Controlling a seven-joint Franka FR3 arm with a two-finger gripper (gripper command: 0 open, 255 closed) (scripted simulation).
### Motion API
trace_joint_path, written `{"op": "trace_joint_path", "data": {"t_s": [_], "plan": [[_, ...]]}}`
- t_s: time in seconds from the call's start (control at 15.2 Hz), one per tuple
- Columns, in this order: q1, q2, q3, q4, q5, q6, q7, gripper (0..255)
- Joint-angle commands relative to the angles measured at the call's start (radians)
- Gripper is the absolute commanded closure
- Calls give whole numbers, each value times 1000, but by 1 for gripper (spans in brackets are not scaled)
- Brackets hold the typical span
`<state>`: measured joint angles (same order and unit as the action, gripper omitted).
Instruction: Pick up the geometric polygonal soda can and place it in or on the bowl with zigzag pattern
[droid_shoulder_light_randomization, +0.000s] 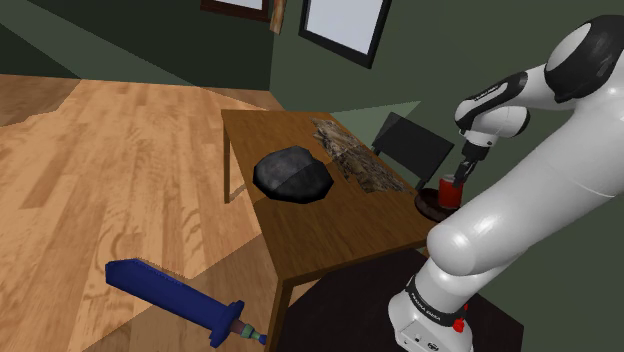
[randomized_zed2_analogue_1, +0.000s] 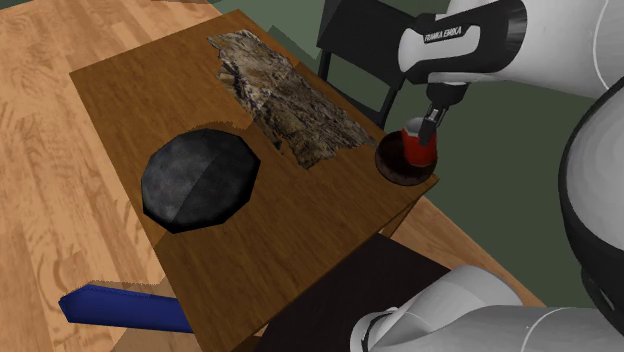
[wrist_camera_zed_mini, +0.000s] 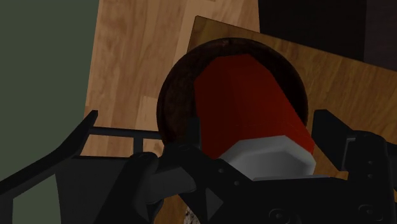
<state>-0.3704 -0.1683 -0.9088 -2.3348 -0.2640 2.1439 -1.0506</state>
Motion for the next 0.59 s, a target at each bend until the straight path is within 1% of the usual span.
{"op": "trace_joint_path", "data": {"t_s": [0.0, 0.4, 0.46, 0.53], "plan": [[2, 10, -4, -1, 7, 9, -5, 255], [2, 10, -4, -1, 7, 9, -5, 255], [2, 10, -4, -1, 7, 9, -5, 0], [2, 10, -4, -1, 7, 9, -5, 0]]}}
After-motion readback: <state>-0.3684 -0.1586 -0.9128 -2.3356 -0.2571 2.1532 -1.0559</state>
